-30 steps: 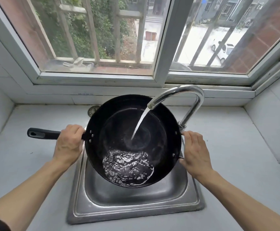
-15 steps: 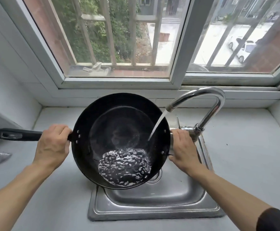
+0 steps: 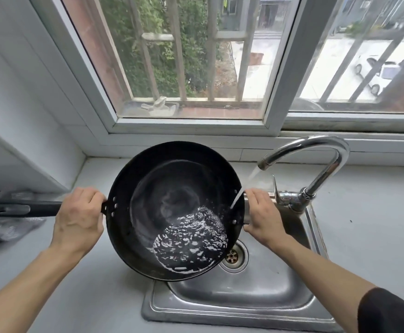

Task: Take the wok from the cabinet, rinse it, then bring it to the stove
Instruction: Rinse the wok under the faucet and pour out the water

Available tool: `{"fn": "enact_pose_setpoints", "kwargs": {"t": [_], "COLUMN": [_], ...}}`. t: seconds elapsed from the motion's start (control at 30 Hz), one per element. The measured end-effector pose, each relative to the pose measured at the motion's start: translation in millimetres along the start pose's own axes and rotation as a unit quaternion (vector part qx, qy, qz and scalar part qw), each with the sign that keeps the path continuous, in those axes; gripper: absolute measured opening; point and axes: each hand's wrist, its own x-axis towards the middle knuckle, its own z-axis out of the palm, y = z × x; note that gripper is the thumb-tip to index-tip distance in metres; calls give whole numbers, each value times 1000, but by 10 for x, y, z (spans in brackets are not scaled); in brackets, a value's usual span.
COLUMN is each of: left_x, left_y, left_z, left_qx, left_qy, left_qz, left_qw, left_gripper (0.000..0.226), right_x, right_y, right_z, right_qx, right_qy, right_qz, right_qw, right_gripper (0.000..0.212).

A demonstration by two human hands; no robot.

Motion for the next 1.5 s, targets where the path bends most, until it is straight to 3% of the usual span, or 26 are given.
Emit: {"fn": "enact_pose_setpoints", "kwargs": {"t": [0.37,0.87,1.0,1.17,1.5], "left_x": [-36,-186,-229,-306,-371], "left_y": [59,57,179,358,799], "left_z": [-44,-130,-103,-45,62], "left_qx": [2,15,-4,-34,-103], "left_qy": [3,0,-31,-73,-133], "left_qz": [-48,-48,-42,-28,5], "left_qw": [999,999,999,996,986], "left_gripper": [29,31,31,29,18], "right_x": [343,201,-31,-346,-877], "right_y": [125,53,137,268,501], "right_z": [43,68,-25,-197,-788], "right_qx": [10,34,28,8,-32], "right_qy": [7,-14,-45,-89,-169], "right_qz": [3,-15,-11,-2,42], "right_qw": [1000,999,999,996,984], "right_gripper": [73,86,103,94,95]}}
